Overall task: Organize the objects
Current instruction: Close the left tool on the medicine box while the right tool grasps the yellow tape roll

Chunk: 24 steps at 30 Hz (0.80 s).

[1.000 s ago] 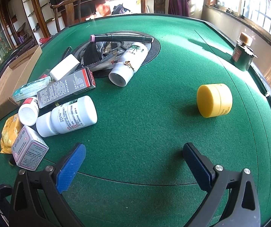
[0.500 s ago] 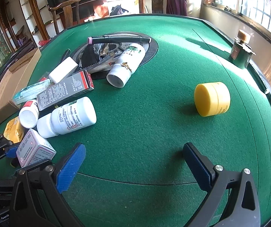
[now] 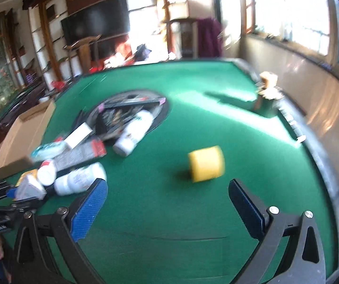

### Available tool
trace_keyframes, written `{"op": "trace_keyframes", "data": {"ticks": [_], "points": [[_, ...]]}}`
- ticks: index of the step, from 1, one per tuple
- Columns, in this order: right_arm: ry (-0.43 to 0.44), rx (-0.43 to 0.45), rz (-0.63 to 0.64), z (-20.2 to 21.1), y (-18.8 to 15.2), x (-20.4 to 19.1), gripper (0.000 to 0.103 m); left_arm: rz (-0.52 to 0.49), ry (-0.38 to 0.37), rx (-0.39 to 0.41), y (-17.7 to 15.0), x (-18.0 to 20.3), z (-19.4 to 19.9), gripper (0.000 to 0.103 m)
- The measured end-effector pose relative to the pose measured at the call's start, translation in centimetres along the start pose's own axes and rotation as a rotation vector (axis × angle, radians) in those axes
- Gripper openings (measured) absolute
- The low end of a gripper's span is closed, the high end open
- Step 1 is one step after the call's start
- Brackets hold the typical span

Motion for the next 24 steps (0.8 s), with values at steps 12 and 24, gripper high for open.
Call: {"op": "trace_keyframes", "data": {"ticks": [12,24], "points": [[-0.138,-0.116,0.063,-6.6,1.4,2.7,0.085,0.034,-0.029,0.045,-0.2,-2.1,0.8,0.033],[-0.119,-0.134,0.065,-8.7,0.6,2.7,0.032,0.028,-0.034,0.028,0.2,-1.5,-0.4,0.033]]}}
Point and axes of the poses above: each gripper's, at about its wrist camera, not at the fingertips, and z roughly against the way its jaws point, x to its right, y to its top, the point moved 7 cm from there along -z, roughly the way its jaws point, and after that the axes turned 3 degrees about -x, right-handed, at the moved point
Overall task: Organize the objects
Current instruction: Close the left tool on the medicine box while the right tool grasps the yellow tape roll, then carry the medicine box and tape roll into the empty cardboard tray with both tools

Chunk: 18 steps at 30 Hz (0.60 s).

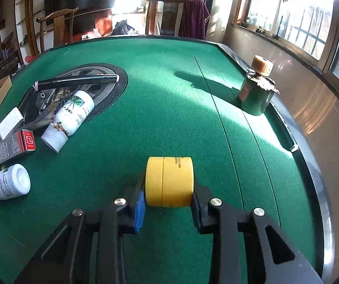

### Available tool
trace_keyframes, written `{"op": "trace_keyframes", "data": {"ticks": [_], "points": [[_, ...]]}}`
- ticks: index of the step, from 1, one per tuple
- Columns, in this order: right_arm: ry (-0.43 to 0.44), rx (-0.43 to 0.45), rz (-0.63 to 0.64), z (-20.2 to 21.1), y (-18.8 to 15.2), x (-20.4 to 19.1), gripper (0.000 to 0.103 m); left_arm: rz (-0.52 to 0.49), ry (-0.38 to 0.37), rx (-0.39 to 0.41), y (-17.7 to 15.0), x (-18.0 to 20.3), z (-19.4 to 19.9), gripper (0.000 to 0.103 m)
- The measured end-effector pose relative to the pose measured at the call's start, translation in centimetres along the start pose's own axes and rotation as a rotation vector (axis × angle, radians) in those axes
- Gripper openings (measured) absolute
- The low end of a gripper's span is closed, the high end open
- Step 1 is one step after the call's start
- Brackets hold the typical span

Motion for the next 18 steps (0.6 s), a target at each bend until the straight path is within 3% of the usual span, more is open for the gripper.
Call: {"op": "trace_keyframes", "data": {"ticks": [11,18], "points": [[0.082,0.065,-0.057,2.0,0.7,-0.2,0.032,0.031,-0.025,0.038,0.8,-0.1,1.4,0.033],[0.229,0.068,-0.025,4.2,0.5,-5.7,0.032,0.066,-0.012,0.095,1.5,-2.2,4.1,0.033]]}}
Point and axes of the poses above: each gripper's, at about its wrist camera, not at the fingertips, and z roughly against the way its jaws point, x to its right, y to its top, the point moved 7 cm from there along -z, roughly the way its jaws point, and after that the axes turned 3 degrees about -x, right-handed, at the moved point
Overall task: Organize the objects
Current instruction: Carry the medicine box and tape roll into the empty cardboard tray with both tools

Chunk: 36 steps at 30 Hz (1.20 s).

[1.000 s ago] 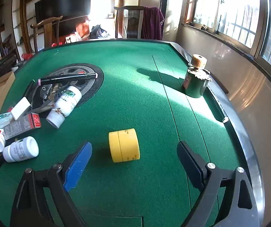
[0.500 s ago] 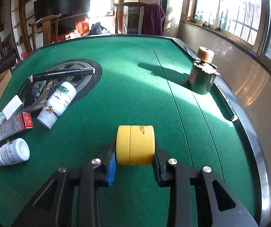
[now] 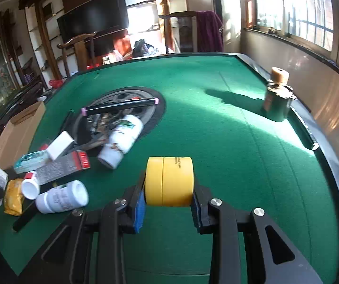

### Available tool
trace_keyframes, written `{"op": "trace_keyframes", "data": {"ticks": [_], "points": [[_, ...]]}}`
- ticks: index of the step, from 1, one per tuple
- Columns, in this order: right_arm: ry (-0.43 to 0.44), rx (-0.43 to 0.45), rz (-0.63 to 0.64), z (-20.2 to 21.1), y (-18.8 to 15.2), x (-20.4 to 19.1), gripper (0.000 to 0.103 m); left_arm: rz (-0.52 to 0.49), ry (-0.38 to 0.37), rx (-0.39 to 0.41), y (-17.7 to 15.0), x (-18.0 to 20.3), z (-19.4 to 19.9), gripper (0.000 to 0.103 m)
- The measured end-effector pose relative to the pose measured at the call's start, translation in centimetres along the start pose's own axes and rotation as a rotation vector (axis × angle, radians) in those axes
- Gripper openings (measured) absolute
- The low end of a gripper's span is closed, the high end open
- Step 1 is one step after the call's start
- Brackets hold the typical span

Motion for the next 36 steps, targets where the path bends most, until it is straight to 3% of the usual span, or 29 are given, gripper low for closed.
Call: {"op": "trace_keyframes", "data": {"ticks": [7,15,21,27,34,36], "points": [[0.153,-0.052,0.127,0.2,0.9,-9.9,0.032,0.077,0.055,0.058,0.8,-5.0,3.2,0.034],[0.241,-0.118,0.259,-0.9,2.8,-20.3,0.032,0.162,0.12,0.079,1.3,-10.6,4.9,0.034],[0.266,-0.172,0.308,-2.4,5.7,-26.6,0.032,0.241,0.178,0.07,3.6,-15.5,5.5,0.034],[0.279,-0.219,0.293,-4.9,9.9,-31.0,0.032,0.322,0.241,0.054,7.7,-19.6,5.3,0.034],[0.246,-0.257,0.194,-9.5,14.1,-33.2,0.032,0.428,0.291,0.023,11.3,-24.8,1.4,0.034],[0.241,-0.272,0.163,-10.9,14.9,-33.4,0.032,0.464,0.253,0.011,10.8,-25.9,-0.1,0.034]]}}
Point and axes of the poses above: each gripper's, at about its wrist camera, not at the fingertips, and z roughly against the way its jaws point, x to its right, y to its top, the point moved 7 cm from there along -z, roughly the way its jaws point, and after that the axes turned 3 degrees about -x, right-handed, at the moved point
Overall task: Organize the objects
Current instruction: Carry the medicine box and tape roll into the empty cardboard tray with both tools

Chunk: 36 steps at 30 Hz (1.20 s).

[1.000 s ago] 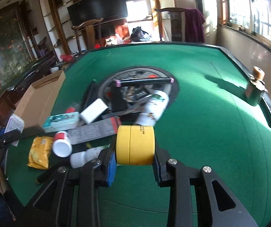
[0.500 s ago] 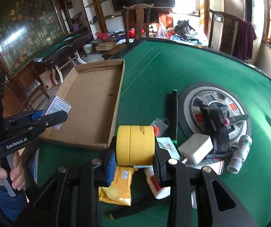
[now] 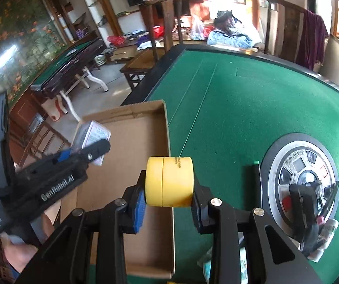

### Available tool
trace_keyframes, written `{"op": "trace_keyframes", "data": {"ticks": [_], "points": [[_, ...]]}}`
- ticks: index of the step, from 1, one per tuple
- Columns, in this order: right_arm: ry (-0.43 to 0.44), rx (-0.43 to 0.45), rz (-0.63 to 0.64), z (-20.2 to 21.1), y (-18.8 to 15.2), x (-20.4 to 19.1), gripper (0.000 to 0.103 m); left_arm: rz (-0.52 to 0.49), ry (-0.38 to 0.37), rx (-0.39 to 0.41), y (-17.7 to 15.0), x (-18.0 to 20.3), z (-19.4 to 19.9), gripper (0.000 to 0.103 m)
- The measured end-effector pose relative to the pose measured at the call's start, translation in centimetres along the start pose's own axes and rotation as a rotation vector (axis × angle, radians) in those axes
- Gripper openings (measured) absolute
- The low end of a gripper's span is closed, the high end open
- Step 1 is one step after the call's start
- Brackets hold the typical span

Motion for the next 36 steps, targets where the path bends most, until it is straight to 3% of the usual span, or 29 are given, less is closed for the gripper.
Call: {"op": "trace_keyframes", "data": {"ticks": [3,9,12,15,26,36], "points": [[0.005,-0.022,-0.031,-2.2,1.7,0.2,0.032,-0.004,0.002,-0.016,-0.4,-1.0,-1.9,0.034],[0.023,-0.052,-0.038,-7.1,4.8,-1.7,0.032,0.054,-0.076,-0.029,-0.2,-2.0,-2.9,0.034],[0.054,-0.079,-0.072,-9.7,5.8,-2.2,0.032,0.065,-0.046,-0.02,0.0,-2.5,-3.1,0.034],[0.048,-0.099,-0.082,-11.7,6.5,-2.3,0.032,0.08,-0.063,-0.043,-0.2,-2.4,-3.7,0.034],[0.031,-0.124,-0.062,-14.3,7.1,-2.8,0.032,0.054,0.036,-0.05,-0.5,-2.3,-5.3,0.034],[0.056,-0.108,-0.062,-13.8,7.3,-2.4,0.035,0.08,0.014,-0.046,-0.6,-2.5,-5.0,0.036]]}}
Point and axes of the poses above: each gripper's, at about its wrist camera, not at the fingertips, and z roughly against the way its jaws point, x to its right, y to its top, the point moved 7 cm from there along -z, roughly the way its jaws point, and after that the axes turned 3 degrees about -x, right-handed, at the moved point
